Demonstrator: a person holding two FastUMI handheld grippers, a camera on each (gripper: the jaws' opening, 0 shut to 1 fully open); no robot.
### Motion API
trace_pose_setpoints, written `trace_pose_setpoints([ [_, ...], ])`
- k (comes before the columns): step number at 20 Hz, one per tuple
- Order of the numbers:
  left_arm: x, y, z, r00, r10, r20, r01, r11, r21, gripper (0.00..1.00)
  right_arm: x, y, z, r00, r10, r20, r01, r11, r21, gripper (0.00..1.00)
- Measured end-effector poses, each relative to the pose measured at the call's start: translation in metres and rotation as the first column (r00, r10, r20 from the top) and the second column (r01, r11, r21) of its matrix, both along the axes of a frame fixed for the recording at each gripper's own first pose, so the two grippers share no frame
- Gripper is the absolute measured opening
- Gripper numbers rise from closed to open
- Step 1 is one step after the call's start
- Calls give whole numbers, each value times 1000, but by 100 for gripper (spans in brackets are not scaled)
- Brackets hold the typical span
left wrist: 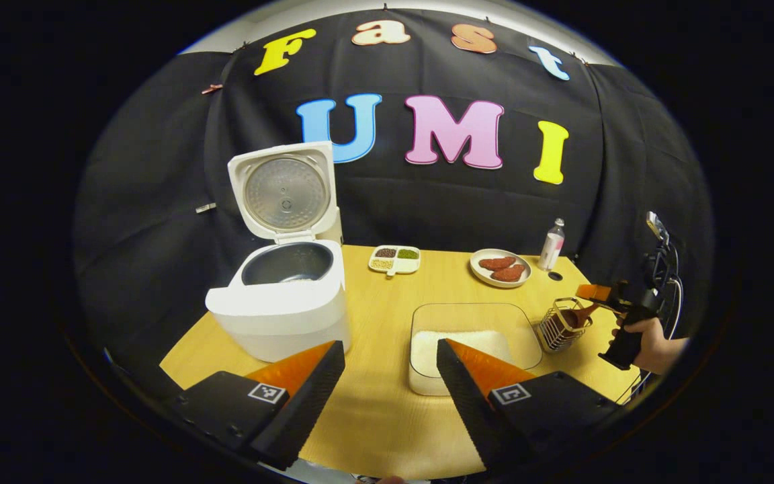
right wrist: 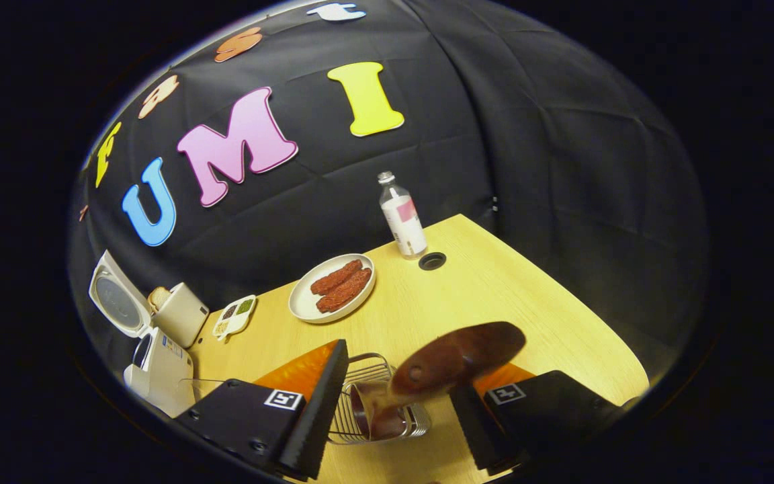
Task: Close the left gripper, press the button to open the rice cooker; take a wooden spoon from the chopstick holder with the right hand, scoop a spoonful of rice and pour it into the rice cooker, then put the wooden spoon back into the chopstick holder.
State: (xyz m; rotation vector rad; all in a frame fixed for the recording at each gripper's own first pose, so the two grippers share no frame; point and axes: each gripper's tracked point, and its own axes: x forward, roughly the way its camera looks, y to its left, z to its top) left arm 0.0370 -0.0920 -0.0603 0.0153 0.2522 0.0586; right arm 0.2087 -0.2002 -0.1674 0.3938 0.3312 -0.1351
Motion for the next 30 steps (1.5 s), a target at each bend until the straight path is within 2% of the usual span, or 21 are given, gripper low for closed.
trace_pose_setpoints([
  [1, 0, -6, 1, 1000, -14, -3, 14, 1000, 5, 95, 2, 3, 0, 1000, 13, 2, -13, 1000, -5, 82],
  [2, 0, -11, 0, 1000, -25, -6, 25, 1000, 18, 95, 4, 5, -2, 1000, 19, 0, -19, 1000, -9, 65],
  [4, 1, -15, -1, 999, -32, -10, 32, 999, 44, 95, 6, 11, -3, 999, 42, 0, -42, 999, -12, 51],
  [5, 0, -19, -1, 999, -37, -13, 38, 998, 46, 95, 3, 12, -3, 999, 52, 4, -52, 998, -22, 60],
  [10, 2, -29, -8, 998, -52, -36, 53, 998, 27, 94, -3, 7, 3, 998, 65, 2, -64, 995, -75, 59],
  [12, 0, -29, -11, 998, -49, -40, 50, 998, 24, 94, -4, 1, 3, 999, 52, 12, -51, 993, -106, 24],
  [13, -1, -29, -14, 998, -48, -44, 49, 999, 23, 94, -1, 3, 0, 999, 53, 10, -52, 993, -108, 31],
  [17, -7, -25, -24, 997, -44, -66, 46, 999, 22, 94, -4, 8, 4, 999, 39, -5, -39, 998, -50, 23],
  [20, -12, -21, -26, 997, -45, -70, 46, 999, 4, 94, -7, 12, 13, 999, 50, 2, -49, 997, -63, 19],
  [24, -16, -8, -27, 997, -45, -67, 43, 999, -21, 94, -11, 10, 48, 999, 33, 33, -30, 996, -87, 19],
  [25, -17, -4, -26, 997, -43, -64, 41, 999, -34, 94, -11, 10, 59, 999, 24, 43, -20, 995, -100, 14],
  [26, -19, 0, -26, 997, -40, -58, 38, 998, -45, 94, -11, 8, 69, 999, 17, 52, -11, 993, -116, 19],
  [30, -26, 24, -26, 999, -33, -36, 31, 997, -71, 94, -19, 19, 106, 996, -6, 89, 18, 991, -134, 19],
])
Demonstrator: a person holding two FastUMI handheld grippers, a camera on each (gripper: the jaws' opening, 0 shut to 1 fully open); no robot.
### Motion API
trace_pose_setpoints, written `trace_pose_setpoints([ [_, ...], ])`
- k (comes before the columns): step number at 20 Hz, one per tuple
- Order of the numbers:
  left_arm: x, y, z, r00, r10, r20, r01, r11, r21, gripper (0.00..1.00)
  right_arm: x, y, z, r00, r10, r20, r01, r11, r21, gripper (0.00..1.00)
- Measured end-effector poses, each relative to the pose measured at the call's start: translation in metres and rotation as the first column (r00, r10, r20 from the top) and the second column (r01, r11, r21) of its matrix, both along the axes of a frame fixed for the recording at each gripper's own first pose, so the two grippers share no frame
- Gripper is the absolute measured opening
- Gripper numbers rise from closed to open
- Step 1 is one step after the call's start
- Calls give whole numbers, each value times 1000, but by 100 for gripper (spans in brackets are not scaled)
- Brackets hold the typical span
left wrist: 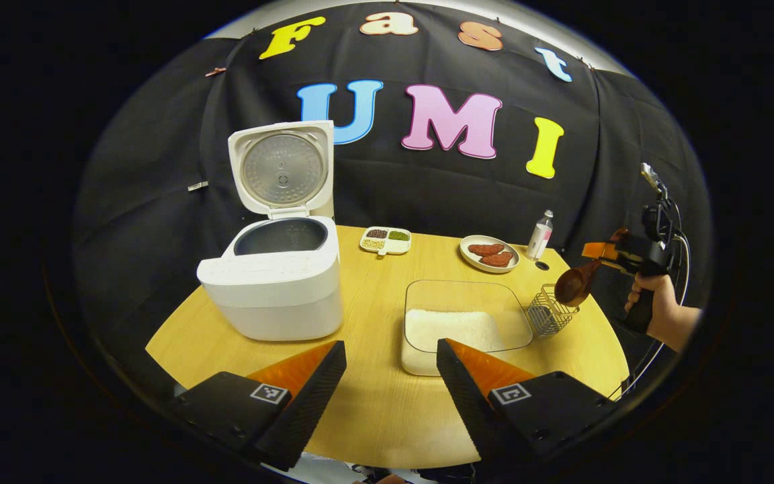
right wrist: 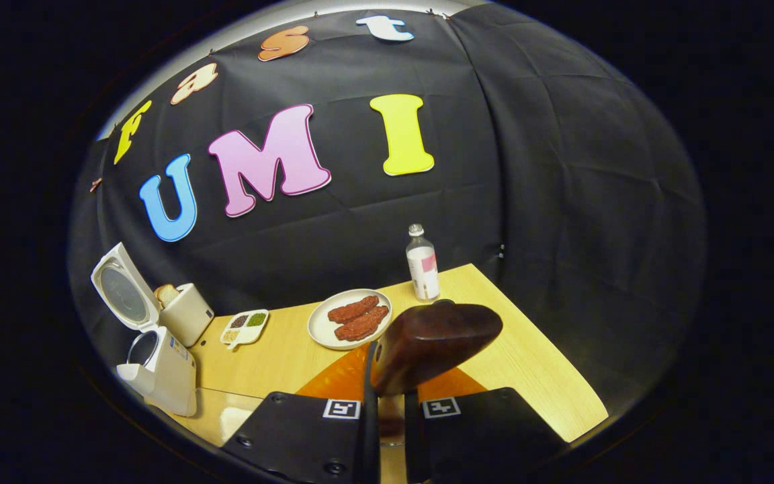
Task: Close the left gripper, press the button to open the rice cooker; take a wooden spoon from the chopstick holder with the right hand, scoop a spoonful of rice and pour it into the rice cooker, then put the wooden spoon back into the chopstick holder.
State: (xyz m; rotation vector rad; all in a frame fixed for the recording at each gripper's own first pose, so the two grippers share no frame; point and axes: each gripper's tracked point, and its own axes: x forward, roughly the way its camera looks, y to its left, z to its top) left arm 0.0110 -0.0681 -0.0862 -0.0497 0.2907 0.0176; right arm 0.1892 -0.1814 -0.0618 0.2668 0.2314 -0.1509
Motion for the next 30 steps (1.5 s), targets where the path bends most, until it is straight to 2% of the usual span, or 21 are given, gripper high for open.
trace_pose_setpoints([
  [1, -2, 9, -1, 1000, 2, 2, -2, 1000, 0, 94, -4, 6, 5, 1000, -6, 4, 6, 1000, 9, 14],
  [2, -6, 18, -3, 1000, 6, 4, -6, 1000, -1, 94, -10, 12, 12, 1000, -7, 5, 7, 1000, 14, 18],
  [5, -17, 40, -7, 1000, -12, 14, 13, 1000, -16, 95, -19, 42, 26, 1000, 9, 23, -9, 1000, -4, 19],
  [9, -37, 69, -18, 999, -39, 20, 39, 999, 11, 95, -27, 98, 37, 997, 64, 33, -62, 997, -42, 19],
  [10, -42, 77, -21, 999, -40, 20, 40, 999, 13, 95, -26, 112, 40, 996, 78, 37, -76, 996, -44, 14],
  [11, -45, 84, -23, 999, -38, 19, 38, 999, 12, 95, -26, 126, 41, 995, 92, 40, -90, 995, -49, 19],
  [12, -49, 91, -28, 999, -35, 16, 35, 999, 3, 95, -26, 140, 40, 993, 108, 41, -106, 993, -55, 14],
  [13, -52, 94, -31, 999, -37, 7, 37, 999, -18, 95, -23, 154, 38, 991, 126, 38, -124, 990, -60, 14],
  [14, -55, 95, -35, 999, -41, -1, 41, 998, -39, 95, -21, 169, 33, 989, 147, 31, -145, 987, -67, 19],
  [19, -57, 109, -49, 999, -39, -26, 37, 997, -68, 96, -11, 217, -13, 971, 235, -48, -239, 957, -165, 19],
  [21, -57, 113, -57, 998, -39, -42, 36, 996, -78, 95, -5, 222, -33, 965, 248, -82, -260, 932, -252, 19],
  [25, -55, 117, -70, 996, -47, -75, 40, 994, -97, 95, 4, 224, -68, 954, 269, -134, -300, 857, -418, 19],
  [27, -51, 120, -76, 995, -45, -89, 36, 994, -99, 96, 6, 225, -81, 957, 255, -135, -289, 858, -425, 19],
  [30, -45, 124, -79, 994, -38, -101, 27, 994, -108, 95, -1, 230, -106, 959, 232, -164, -278, 883, -378, 19],
])
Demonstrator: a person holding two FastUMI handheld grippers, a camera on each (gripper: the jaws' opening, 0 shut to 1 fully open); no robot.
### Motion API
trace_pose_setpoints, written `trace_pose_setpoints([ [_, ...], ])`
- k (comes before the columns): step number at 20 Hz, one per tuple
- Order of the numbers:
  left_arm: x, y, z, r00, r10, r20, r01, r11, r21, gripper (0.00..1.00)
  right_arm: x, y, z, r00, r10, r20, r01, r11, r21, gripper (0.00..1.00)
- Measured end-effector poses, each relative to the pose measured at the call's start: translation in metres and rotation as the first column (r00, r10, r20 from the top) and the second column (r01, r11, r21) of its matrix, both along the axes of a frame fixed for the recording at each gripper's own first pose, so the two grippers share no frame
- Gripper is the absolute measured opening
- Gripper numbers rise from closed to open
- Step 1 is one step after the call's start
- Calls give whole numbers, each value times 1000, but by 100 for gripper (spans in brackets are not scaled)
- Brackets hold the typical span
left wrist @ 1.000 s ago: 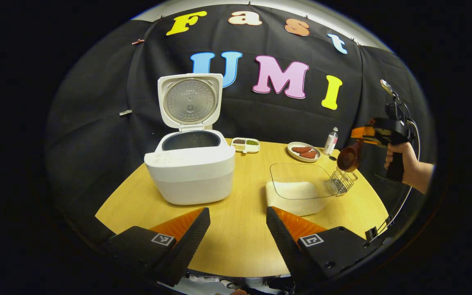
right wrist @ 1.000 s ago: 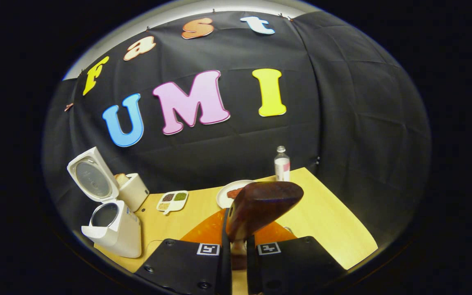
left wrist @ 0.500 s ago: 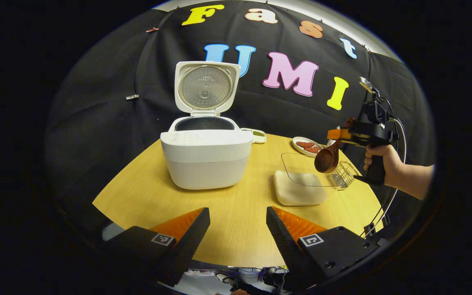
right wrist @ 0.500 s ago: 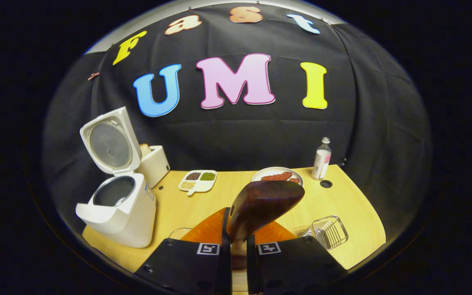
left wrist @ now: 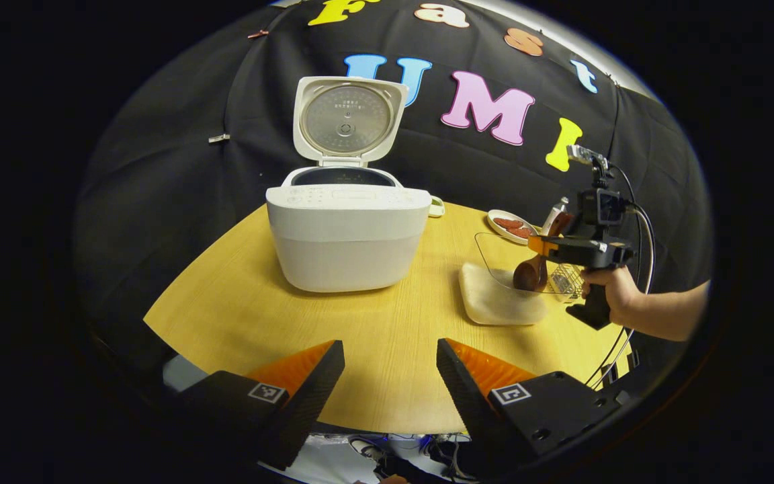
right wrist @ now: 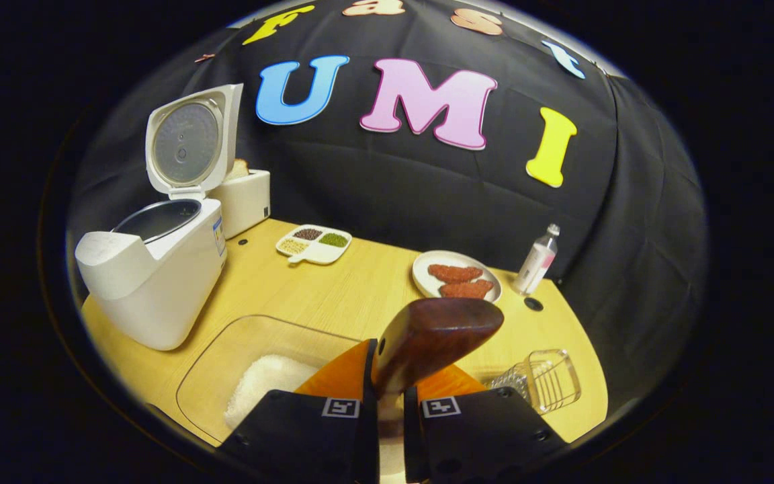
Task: Close the left gripper, press the button to open the rice cooker; take a wooden spoon from the chopstick holder with the right hand, scoop a spoonful of rice and pour it into the rice cooker, then put the wooden spoon back into the chopstick holder.
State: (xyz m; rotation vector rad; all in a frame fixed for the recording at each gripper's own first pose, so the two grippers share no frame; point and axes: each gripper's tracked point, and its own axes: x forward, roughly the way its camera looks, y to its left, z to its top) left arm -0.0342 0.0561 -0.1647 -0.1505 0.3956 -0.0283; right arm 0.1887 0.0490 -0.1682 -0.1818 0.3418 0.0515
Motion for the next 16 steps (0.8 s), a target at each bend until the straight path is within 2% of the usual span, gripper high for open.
trace_pose_setpoints([
  [3, 8, 7, 8, 1000, 11, 13, -11, 1000, -15, 96, -9, 14, -4, 1000, -6, 2, 6, 1000, 12, 19],
  [7, 15, 15, 11, 999, 38, 17, -38, 998, -43, 95, -27, 50, -7, 999, 6, -52, 2, 988, 157, 19],
  [11, 20, 22, 17, 997, 71, 24, -69, 996, -57, 96, -33, 67, -10, 993, -25, -116, 55, 963, 263, 19],
  [14, 18, 23, 21, 996, 77, 38, -74, 995, -64, 95, -32, 64, -12, 982, -73, -172, 129, 930, 344, 19],
  [16, 17, 25, 21, 996, 79, 38, -77, 995, -63, 95, -31, 60, -14, 970, -107, -220, 193, 889, 416, 19],
])
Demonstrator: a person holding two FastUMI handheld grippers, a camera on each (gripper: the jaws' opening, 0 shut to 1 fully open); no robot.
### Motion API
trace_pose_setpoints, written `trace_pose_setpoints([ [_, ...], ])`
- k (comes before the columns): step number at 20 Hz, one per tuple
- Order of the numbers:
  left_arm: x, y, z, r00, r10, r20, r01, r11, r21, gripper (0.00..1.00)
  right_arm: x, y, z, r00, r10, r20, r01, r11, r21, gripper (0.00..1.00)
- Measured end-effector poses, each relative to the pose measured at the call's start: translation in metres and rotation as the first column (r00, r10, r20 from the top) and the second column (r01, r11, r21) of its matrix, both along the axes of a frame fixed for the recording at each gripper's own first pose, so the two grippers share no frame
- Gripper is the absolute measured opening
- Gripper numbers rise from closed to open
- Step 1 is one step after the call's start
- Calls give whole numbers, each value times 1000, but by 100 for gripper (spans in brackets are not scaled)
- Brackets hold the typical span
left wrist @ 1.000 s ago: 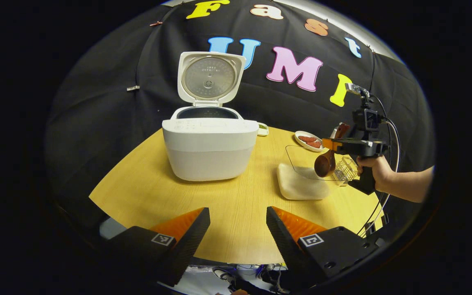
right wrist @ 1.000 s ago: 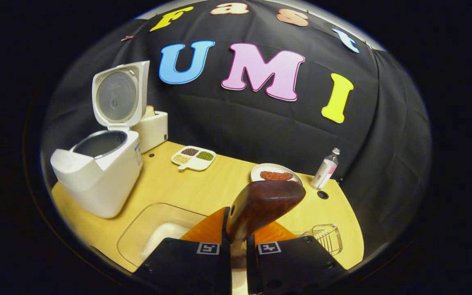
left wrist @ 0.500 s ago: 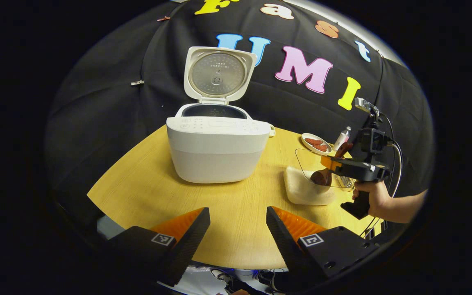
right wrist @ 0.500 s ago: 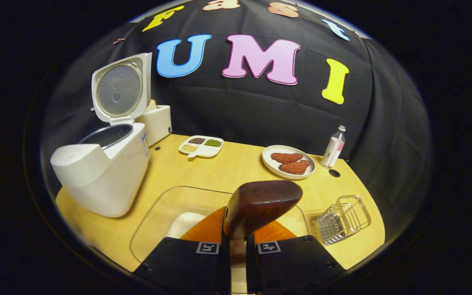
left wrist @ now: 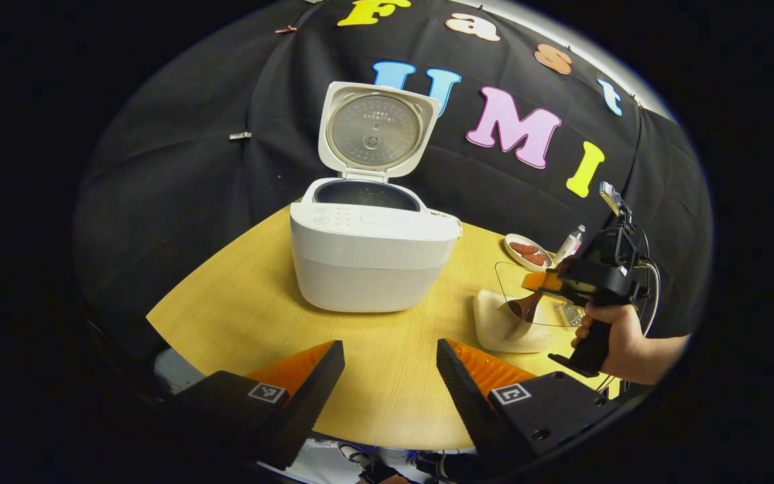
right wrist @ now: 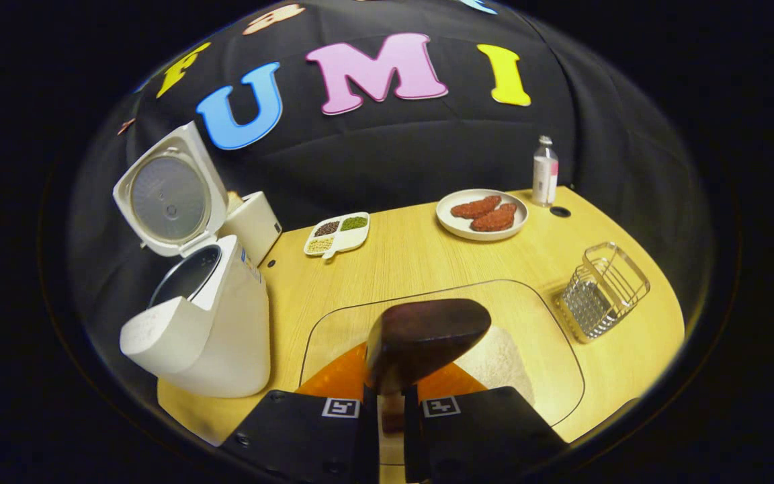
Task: Close the left gripper, press the button to open the rice cooker; take a wooden spoon from the chopstick holder with the right hand, scoop a spoonful of rice and pour it into the rice cooker, then put the wooden spoon back into the chopstick holder.
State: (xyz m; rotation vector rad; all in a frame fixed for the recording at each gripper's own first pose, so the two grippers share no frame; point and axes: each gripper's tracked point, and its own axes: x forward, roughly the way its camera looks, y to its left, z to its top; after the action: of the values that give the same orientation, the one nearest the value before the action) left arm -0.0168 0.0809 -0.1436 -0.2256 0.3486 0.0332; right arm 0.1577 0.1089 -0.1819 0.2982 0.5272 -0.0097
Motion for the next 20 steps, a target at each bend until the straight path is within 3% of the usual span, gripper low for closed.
trace_pose_setpoints([
  [4, -3, -1, -1, 1000, 0, -7, 0, 999, -32, 95, -4, 0, -1, 995, -57, -76, 67, 988, 140, 19],
  [11, -1, -1, 6, 1000, 2, 15, -2, 999, -38, 95, -4, -1, 9, 992, -69, -103, 93, 962, 258, 19],
  [20, -14, -3, 3, 1000, -7, 14, 7, 999, -42, 95, 0, -53, 37, 970, -213, -114, 241, 853, 463, 19],
])
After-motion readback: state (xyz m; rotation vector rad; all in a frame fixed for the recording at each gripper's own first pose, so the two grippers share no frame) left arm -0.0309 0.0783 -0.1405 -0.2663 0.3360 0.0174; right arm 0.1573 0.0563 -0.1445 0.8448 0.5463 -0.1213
